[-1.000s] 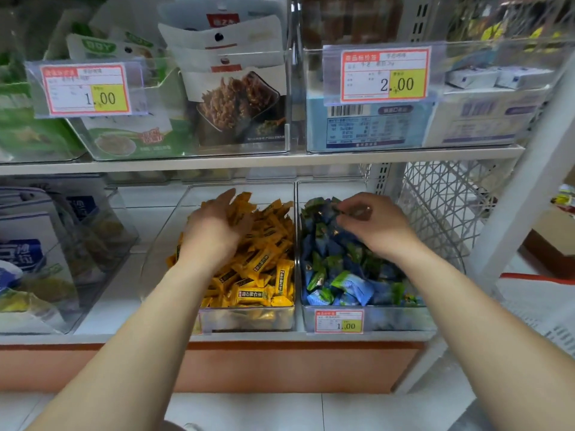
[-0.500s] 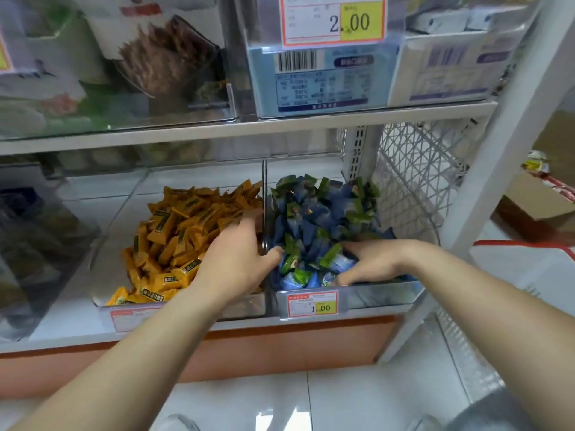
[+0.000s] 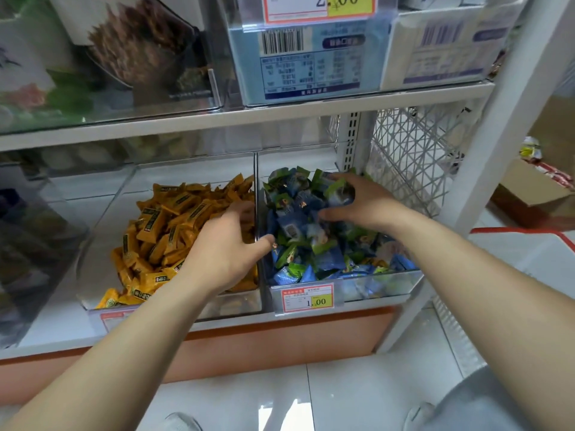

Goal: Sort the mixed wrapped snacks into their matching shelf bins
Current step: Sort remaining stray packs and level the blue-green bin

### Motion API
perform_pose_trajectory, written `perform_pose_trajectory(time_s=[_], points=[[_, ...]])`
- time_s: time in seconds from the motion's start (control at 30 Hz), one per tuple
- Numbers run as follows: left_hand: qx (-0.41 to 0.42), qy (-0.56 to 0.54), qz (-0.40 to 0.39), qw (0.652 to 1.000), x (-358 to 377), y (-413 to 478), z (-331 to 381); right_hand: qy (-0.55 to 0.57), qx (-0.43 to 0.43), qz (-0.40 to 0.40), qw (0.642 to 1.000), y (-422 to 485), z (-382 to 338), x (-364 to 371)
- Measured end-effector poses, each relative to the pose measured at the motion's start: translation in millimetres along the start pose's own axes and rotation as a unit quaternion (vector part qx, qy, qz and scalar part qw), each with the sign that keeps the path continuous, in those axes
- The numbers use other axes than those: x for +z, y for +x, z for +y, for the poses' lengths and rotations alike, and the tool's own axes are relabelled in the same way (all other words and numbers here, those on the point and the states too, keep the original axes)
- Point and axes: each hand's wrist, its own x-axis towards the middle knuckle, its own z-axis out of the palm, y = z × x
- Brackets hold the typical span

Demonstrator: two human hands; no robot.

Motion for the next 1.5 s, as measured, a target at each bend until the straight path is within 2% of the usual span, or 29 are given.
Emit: perform_pose_trajectory(time_s=[0.13,0.23,0.33,0.4,0.47,0.6,0.7,0.8,0.97,1.1,1.2,1.33,1.5], points=[[0.022,0.09,0.061,0.994,-8.7,-3.4,14.2,-0.03,-0.029,0.02,0.999,-9.5,-0.2,-14.8],[0.103,0.068,0.073,0.99,-8.7,-12.8,40.3,-0.062,-0.057,0.074,0.994,-26.5,4.9,-28.6],[0.146,-0.044,-0.043,0.987,11.1,-16.6,70.3,-0.073,-0.068,0.052,0.994,-59.2,13.1,-40.0],[0.13,-0.095,-0.141,0.977,29.7,-7.9,86.4,-0.079,-0.068,0.028,0.994,-84.0,19.8,-44.8],[0.115,-0.1,-0.217,0.964,50.7,6.9,98.2,-0.093,-0.059,0.029,0.994,-107.7,27.6,-48.1],[0.08,-0.154,-0.299,0.938,94.2,28.2,117.5,-0.114,0.004,0.136,0.984,-143.3,60.0,-49.9],[0.073,-0.119,-0.37,0.918,118.2,35.5,125.3,-0.098,0.044,0.168,0.98,-155.6,81.1,-48.3],[0.089,-0.068,-0.42,0.901,125.5,43.5,124.7,-0.085,0.018,0.171,0.981,-152.2,84.4,-43.7],[0.128,-0.053,-0.414,0.9,127.1,48.9,122.8,-0.09,0.002,0.195,0.977,-140.2,81.4,-31.8],[0.128,-0.008,-0.372,0.919,112.2,52.5,110.0,-0.111,0.006,0.204,0.973,-134.6,82.3,-30.0],[0.116,-0.009,-0.305,0.945,89.6,60.7,97.6,-0.123,0.001,0.203,0.971,-133.3,83.8,-29.5],[0.083,0.041,-0.144,0.985,65.0,76.5,77.5,-0.137,0.002,0.202,0.97,-134.2,83.4,-28.5],[0.051,0.174,-0.143,0.973,56.9,75.2,72.0,-0.143,0.001,0.195,0.97,-138.0,81.7,-26.9]])
